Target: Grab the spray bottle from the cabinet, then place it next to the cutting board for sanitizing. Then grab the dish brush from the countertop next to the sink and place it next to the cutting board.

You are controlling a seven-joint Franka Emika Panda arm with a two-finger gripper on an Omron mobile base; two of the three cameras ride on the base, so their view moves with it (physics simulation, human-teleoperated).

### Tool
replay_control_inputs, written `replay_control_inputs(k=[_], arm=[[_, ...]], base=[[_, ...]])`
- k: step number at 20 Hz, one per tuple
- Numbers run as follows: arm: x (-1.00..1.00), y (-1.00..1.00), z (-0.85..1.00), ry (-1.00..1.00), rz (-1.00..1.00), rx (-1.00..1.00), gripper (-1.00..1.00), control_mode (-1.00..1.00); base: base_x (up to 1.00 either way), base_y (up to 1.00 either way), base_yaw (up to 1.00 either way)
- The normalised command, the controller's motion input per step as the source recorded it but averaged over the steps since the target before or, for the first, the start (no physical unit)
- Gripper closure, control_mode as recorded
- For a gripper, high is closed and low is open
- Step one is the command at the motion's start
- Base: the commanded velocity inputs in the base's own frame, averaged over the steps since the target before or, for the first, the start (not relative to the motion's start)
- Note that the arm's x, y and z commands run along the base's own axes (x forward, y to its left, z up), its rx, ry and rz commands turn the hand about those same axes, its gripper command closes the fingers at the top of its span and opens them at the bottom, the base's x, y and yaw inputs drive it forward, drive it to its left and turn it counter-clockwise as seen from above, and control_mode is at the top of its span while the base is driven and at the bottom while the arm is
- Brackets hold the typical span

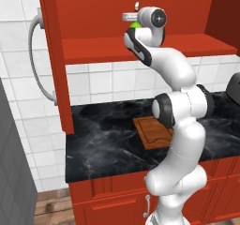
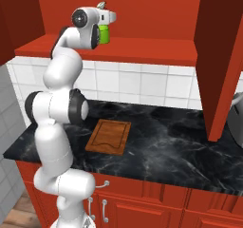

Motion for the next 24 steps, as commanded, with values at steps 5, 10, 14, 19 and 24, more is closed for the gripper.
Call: replay_control_inputs(k=[5,10,14,19,24], arm=[[0.3,0.02,0.0,0.0,-0.01,0.0,-1.0,-1.0],[0.32,0.13,-0.07,0.0,-0.03,-0.03,-1.0,-1.0],[0.28,0.08,-0.06,0.0,-0.01,-0.02,1.0,-1.0],[0.25,0.0,-0.01,0.0,0.0,0.0,1.0,-1.0],[-0.04,0.0,0.0,0.0,0.0,0.0,1.0,-1.0]], base=[[0.0,0.0,0.0],[0.0,0.0,0.0],[0.0,0.0,0.0],[0.0,0.0,0.0],[0.0,0.0,0.0]])
